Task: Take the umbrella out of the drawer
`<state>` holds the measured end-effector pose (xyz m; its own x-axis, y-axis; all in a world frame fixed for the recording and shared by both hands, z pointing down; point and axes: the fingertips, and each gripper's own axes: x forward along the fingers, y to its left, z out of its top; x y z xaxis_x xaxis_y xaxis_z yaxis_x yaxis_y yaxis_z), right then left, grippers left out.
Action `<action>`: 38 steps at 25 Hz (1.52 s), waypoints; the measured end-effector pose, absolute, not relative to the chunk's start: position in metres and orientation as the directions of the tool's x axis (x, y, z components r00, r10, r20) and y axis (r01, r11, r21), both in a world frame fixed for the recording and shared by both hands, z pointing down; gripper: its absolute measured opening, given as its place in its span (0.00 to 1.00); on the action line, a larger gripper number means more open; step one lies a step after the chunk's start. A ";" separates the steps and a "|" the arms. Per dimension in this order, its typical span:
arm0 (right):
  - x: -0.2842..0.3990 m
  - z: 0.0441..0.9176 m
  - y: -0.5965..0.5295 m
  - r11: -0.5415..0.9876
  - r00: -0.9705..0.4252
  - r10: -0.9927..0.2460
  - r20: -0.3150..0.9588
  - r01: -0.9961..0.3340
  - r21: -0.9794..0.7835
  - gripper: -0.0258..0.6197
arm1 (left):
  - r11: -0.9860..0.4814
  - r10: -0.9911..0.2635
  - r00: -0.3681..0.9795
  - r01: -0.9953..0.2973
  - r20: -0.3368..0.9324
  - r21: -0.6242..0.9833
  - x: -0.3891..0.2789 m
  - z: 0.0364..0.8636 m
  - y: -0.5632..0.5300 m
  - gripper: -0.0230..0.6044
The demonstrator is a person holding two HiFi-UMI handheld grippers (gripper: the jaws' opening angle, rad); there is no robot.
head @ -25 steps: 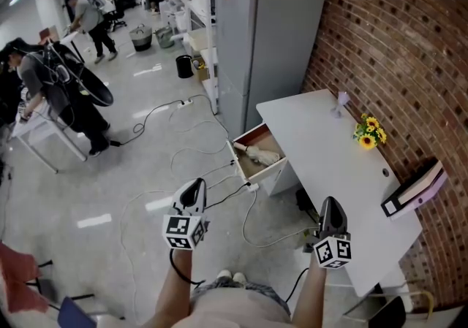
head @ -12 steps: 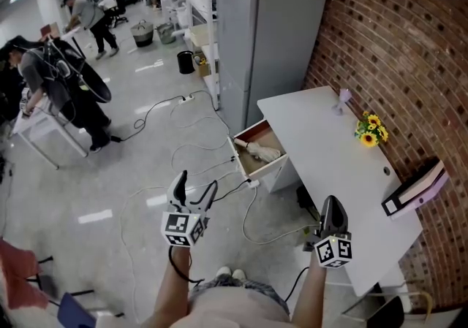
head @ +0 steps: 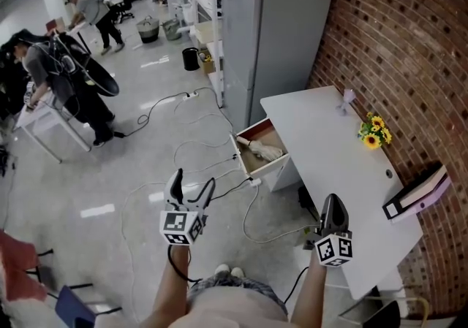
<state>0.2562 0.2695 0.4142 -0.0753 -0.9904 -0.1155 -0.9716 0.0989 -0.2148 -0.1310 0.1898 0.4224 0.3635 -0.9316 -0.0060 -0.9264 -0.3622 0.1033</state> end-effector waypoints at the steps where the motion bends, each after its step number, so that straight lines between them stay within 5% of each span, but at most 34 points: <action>1: 0.258 0.414 0.268 0.103 -0.079 -0.990 -0.119 -0.971 -0.215 0.07 | -0.361 -0.932 0.363 -0.927 -0.005 0.098 -0.129 0.423 0.190 0.66; 20: 0.253 0.432 0.207 0.175 -0.158 -0.983 -0.098 -0.964 -0.202 0.07 | -0.301 -0.952 0.305 -0.947 0.020 0.111 -0.131 0.448 0.161 0.66; 38: 0.221 0.459 0.006 0.101 -0.094 -0.995 -0.045 -0.972 -0.213 0.07 | -0.394 -0.913 0.403 -0.911 0.068 0.119 -0.142 0.473 -0.059 0.66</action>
